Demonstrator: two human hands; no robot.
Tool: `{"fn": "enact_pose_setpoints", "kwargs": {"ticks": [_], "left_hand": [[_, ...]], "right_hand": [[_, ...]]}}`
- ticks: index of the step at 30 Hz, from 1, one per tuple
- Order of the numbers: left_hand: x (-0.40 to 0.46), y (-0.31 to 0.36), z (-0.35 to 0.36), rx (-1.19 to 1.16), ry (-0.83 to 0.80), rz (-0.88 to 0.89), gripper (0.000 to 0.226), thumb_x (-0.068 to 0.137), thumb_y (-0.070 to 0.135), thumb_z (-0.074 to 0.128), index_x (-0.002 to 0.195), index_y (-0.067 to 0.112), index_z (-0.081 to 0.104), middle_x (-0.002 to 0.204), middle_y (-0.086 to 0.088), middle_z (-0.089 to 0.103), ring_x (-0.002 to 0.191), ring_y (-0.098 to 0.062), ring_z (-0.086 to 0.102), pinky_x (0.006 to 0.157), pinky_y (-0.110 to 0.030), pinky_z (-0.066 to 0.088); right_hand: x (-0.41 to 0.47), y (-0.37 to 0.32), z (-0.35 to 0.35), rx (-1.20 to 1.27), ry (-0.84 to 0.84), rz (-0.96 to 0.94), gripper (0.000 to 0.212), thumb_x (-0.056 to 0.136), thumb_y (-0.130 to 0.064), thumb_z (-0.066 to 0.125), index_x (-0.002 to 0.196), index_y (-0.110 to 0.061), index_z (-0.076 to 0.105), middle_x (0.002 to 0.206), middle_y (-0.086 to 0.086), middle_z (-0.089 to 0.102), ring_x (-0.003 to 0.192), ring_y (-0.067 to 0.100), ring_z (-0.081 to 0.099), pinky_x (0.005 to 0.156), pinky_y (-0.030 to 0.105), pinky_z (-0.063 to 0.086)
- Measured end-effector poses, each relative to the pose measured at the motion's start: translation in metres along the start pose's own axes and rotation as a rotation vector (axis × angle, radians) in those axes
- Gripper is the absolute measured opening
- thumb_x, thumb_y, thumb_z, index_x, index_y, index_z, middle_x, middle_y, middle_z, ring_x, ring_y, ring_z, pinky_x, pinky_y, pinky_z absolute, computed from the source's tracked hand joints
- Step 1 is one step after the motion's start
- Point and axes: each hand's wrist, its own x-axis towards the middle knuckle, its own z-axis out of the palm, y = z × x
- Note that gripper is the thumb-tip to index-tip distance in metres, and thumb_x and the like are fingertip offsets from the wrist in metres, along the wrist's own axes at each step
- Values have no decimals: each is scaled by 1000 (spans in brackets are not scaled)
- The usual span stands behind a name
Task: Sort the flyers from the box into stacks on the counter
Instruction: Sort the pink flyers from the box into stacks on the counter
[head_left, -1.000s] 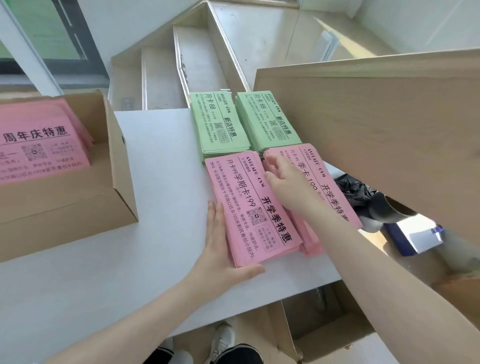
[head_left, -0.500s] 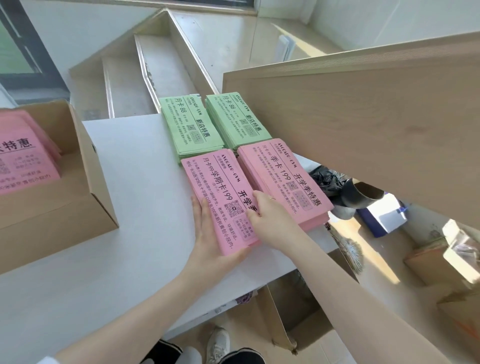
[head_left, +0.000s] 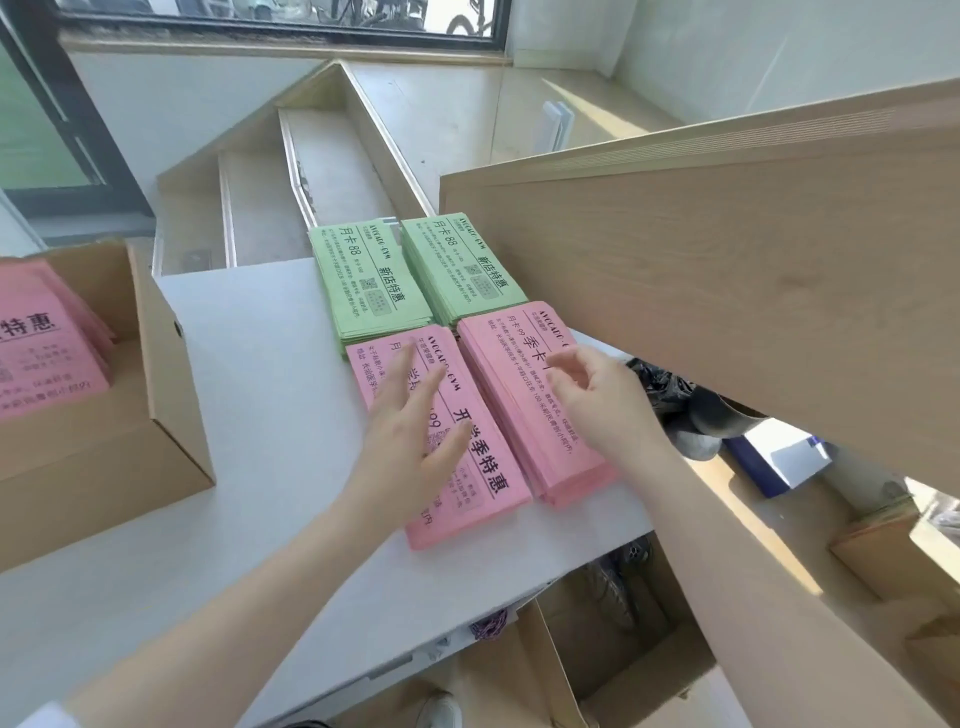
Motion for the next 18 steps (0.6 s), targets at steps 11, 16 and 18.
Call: {"fn": "enact_pose_setpoints", "kwargs": {"ticks": [11,16,18], "left_hand": [[66,41,34,618,-656,148,113,69,67,63,148,25,-7,156,-6,-15,144,-23,-11,115,-40,8],[70,37,31,692,-609,204,100,68,66,63,147,32,12,156,2,6,142,-20,5,101,-46,40],[69,37,32,703,-573,237,95,69,65,62,146,31,18,154,3,14,140,-19,12,96,-43,45]], "right_hand": [[56,44,-13,-1,-247,178,30,90,-22,52,120,-18,51,105,-7,64,86,6,63,67,24,53],[51,48,-11,32,-234,151,47,86,-17,60,130,-17,44,123,-4,59,102,11,60,83,29,50],[50,48,-7,22,-211,133,49,87,-14,57,133,-17,41,124,-3,57,99,10,56,79,25,45]]}}
